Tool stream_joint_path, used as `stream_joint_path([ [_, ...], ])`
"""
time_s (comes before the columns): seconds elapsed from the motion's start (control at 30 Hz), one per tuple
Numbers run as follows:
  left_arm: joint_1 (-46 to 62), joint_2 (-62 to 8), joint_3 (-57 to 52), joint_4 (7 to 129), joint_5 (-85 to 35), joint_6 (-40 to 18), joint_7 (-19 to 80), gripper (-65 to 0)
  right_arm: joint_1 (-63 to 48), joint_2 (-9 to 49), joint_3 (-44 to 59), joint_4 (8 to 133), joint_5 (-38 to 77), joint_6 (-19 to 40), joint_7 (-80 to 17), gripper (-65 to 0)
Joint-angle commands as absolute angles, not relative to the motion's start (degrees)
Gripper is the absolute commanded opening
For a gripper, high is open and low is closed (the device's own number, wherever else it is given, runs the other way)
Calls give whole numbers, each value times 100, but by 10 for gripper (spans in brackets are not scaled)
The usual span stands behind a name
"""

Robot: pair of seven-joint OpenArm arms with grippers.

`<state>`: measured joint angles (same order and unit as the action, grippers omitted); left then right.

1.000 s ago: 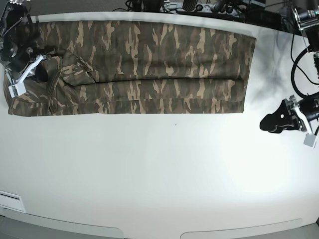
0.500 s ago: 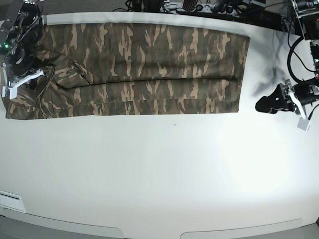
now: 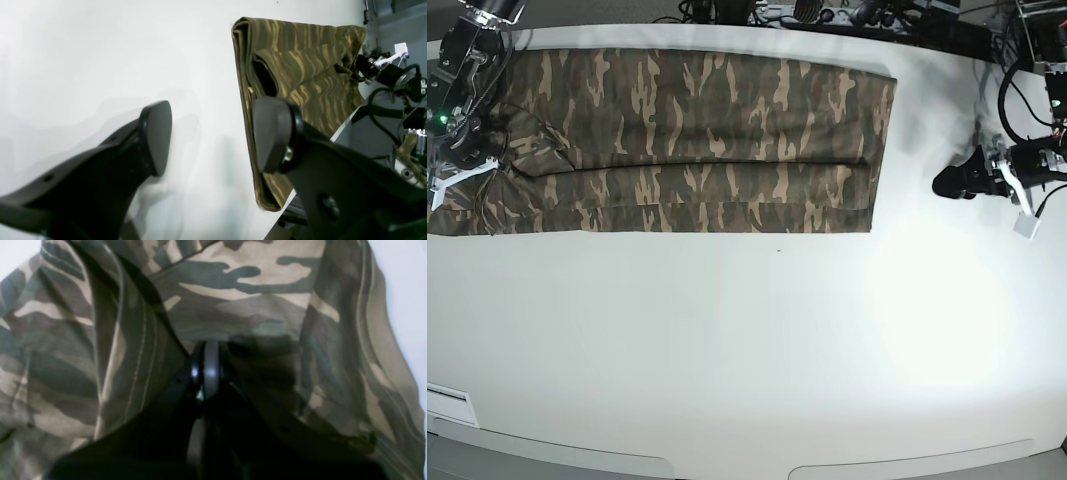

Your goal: Fold the T-shirt properly

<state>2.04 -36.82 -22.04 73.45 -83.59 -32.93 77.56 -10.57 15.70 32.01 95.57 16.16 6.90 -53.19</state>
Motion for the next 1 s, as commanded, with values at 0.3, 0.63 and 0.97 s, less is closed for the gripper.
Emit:
stream_joint_path([
  [0.3,123,-3699,-2211,7422,-8500,-3341,7596,-244,-888,1782,3232,10385,1566,1050,-5406,-376],
  [0.63,128,-3107,-1459,7422,-8500,-3345,7607,-244,-978,2143,3232,10523,1166,1026,-5402,-376],
  [0.97,395,-2714,-919,7419,-8500,-3341,7603,-245,-1028,2353,3474,10523,1153,961,-5402,-376],
])
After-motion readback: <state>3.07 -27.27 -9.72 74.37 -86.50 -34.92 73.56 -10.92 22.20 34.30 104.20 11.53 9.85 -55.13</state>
